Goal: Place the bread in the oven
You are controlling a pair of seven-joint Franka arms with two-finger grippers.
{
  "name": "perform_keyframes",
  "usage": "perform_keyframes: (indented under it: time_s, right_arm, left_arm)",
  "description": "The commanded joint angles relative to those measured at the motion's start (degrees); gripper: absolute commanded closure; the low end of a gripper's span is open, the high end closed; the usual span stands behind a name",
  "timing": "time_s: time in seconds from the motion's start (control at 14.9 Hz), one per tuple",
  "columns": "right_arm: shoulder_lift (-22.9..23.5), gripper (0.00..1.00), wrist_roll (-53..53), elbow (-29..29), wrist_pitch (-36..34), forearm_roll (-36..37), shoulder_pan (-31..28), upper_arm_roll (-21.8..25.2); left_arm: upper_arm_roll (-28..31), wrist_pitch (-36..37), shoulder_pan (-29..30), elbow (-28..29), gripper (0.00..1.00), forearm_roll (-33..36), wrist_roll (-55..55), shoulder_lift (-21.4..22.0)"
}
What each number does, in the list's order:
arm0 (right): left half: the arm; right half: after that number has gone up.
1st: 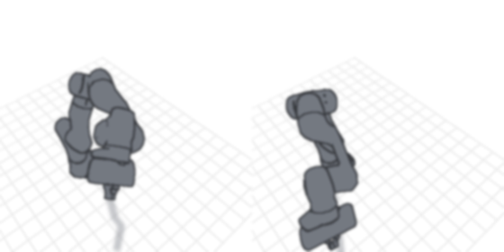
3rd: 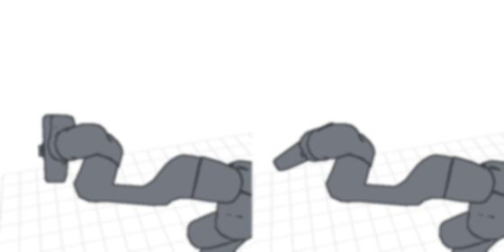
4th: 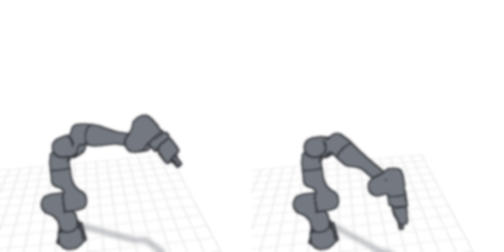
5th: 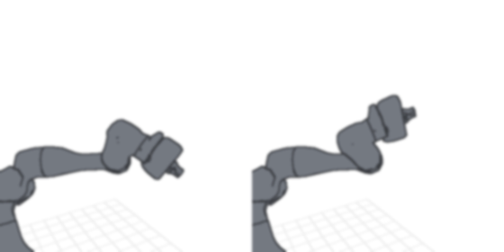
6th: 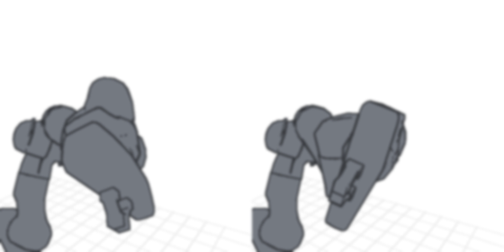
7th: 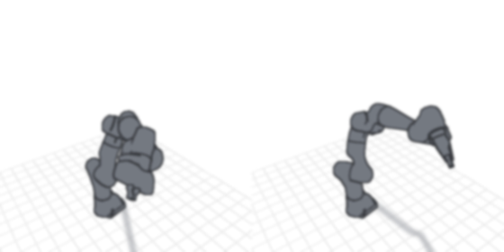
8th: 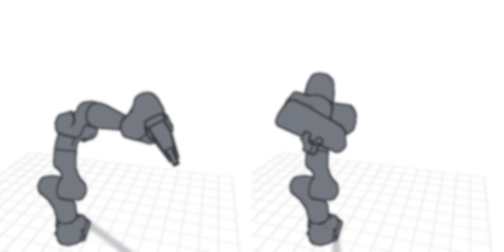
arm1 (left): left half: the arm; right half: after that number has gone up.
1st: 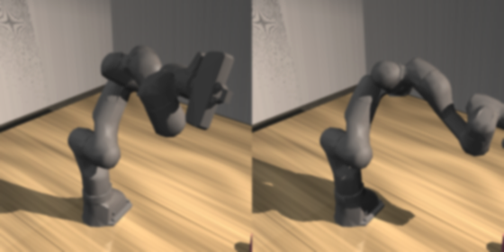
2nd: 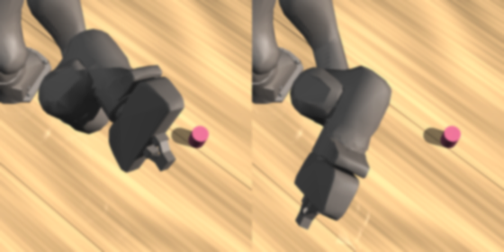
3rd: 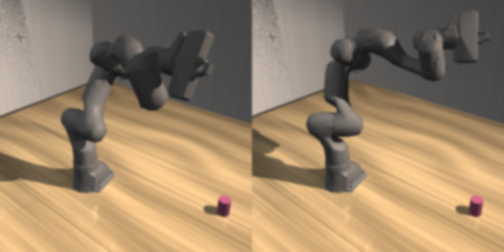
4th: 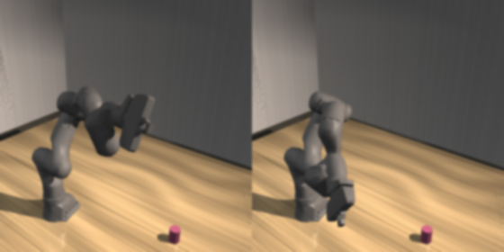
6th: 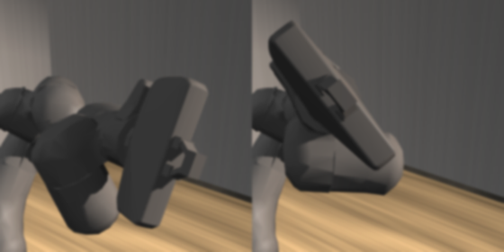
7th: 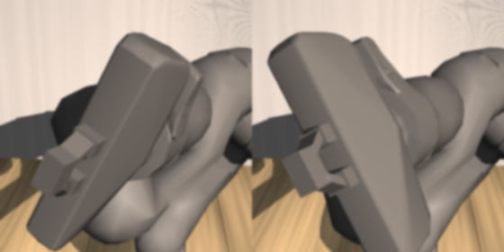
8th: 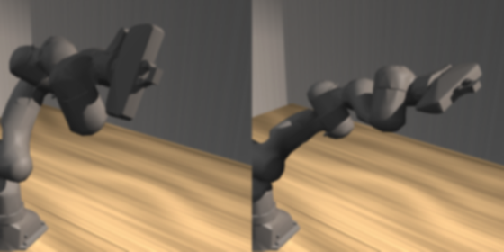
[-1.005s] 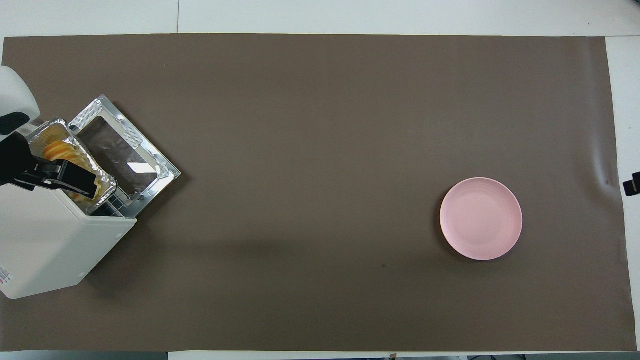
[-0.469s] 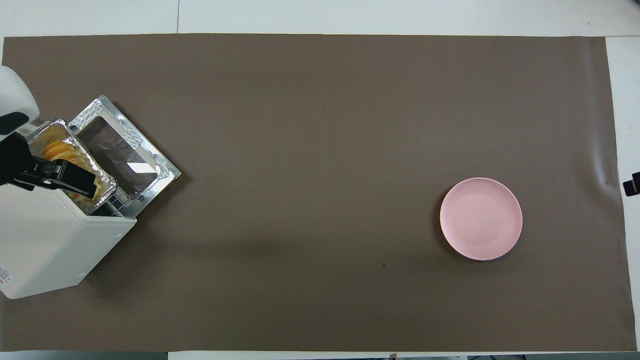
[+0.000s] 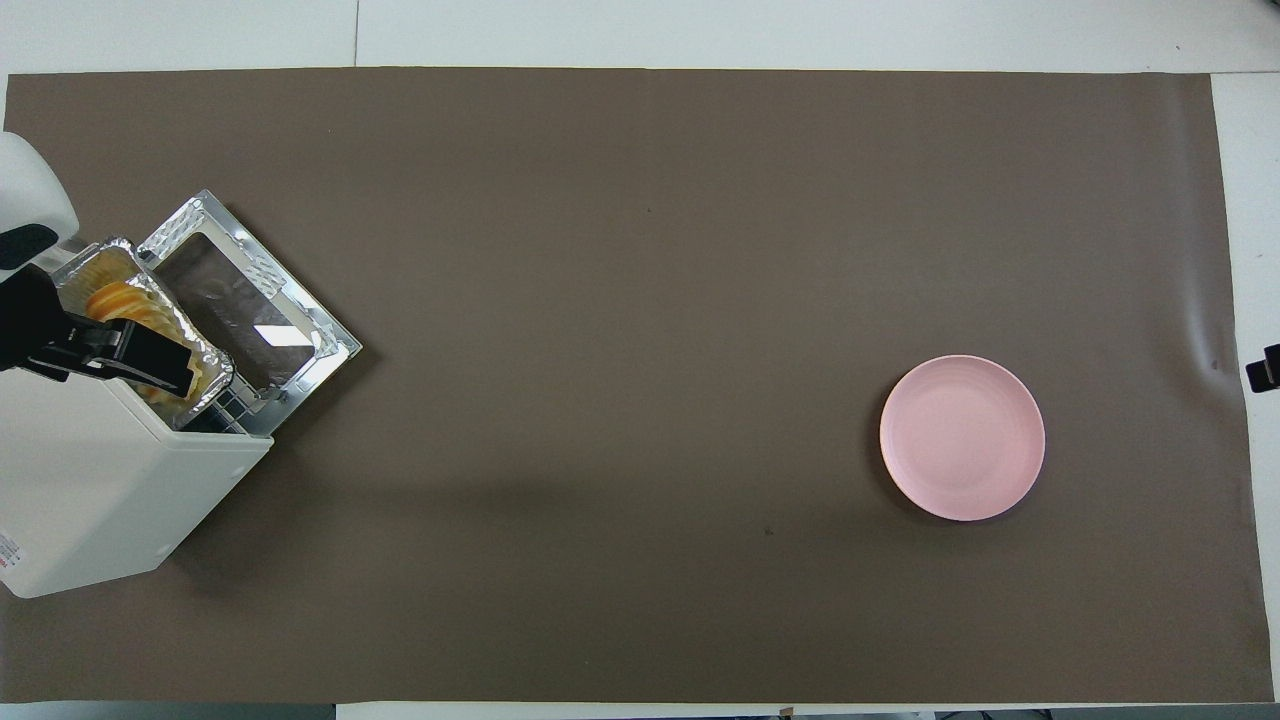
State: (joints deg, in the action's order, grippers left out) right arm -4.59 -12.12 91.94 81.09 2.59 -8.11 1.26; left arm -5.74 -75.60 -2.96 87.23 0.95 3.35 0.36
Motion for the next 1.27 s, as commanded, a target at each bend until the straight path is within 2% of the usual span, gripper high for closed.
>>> perform_keyframes:
  time_s: [0.0,0.87,1.21]
  right_arm:
    - [-0.7,0.0,-1.0,0.9,0.3,0.6,-0.7,-0.6]
    - [-0.8,0.0,-1.1,0.9,0.3,0.7,-0.7,-0.6]
    - [-0.7,0.0,-1.0,0.9,0.3,0.7,-0.7,-0.6]
  left_arm:
    - [-0.3,-1.3,0.5,2.1,0.0,0.9,0.0,1.8]
    - [-0.3,-1.6,0.5,2.0,0.0,0.9,0.1,1.8]
    - [-0.2,-8.8,1.8,3.6,0.0,0.9,-2.4,1.9]
